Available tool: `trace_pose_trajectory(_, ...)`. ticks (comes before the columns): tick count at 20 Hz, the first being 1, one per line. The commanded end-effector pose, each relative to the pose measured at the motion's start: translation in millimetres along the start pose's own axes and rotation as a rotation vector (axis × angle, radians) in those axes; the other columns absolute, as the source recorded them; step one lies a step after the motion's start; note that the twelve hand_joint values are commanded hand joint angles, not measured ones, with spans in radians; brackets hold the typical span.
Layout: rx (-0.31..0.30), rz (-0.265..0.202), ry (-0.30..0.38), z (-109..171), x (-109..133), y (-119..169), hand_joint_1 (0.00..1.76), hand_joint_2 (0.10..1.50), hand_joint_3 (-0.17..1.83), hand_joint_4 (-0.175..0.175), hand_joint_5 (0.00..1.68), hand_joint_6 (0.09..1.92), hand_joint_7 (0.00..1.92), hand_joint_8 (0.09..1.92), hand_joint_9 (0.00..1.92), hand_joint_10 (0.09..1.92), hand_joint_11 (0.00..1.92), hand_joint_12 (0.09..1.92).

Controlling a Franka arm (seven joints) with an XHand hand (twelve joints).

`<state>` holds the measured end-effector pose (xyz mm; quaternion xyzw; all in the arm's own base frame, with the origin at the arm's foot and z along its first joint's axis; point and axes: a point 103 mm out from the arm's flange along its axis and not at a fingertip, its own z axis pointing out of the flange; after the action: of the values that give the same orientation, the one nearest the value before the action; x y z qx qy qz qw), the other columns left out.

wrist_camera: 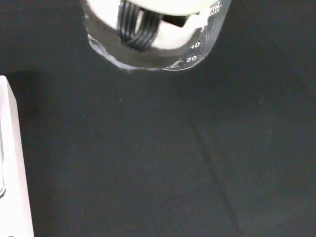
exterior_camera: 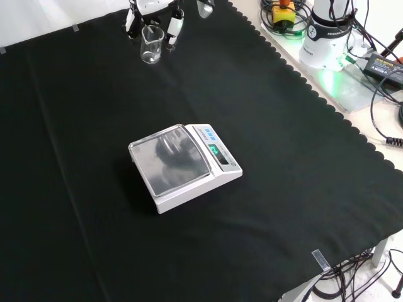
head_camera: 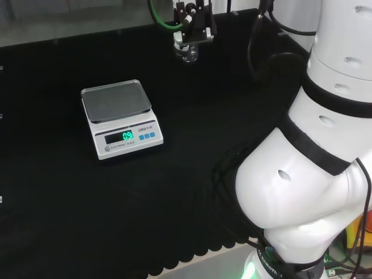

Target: Put the beaker on the electronic balance.

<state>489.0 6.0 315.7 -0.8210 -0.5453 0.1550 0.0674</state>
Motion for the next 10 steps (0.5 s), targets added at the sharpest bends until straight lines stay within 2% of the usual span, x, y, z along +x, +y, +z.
trace_pose_trajectory(1, -0.006, -0.002, 0.007, 2.1, 0.8, -4.0, 1.25, 1.07, 0.01, -0.036, 0.97, 0.94, 1.14, 0.86, 1.43, 0.16, 1.41, 0.6)
trace_pose_trajectory(10, -0.001, -0.032, 0.006, 3.1, 2.8, -5.6, 1.25, 1.07, 0.01, -0.035, 0.98, 0.94, 1.14, 0.86, 1.43, 0.16, 1.4, 0.6)
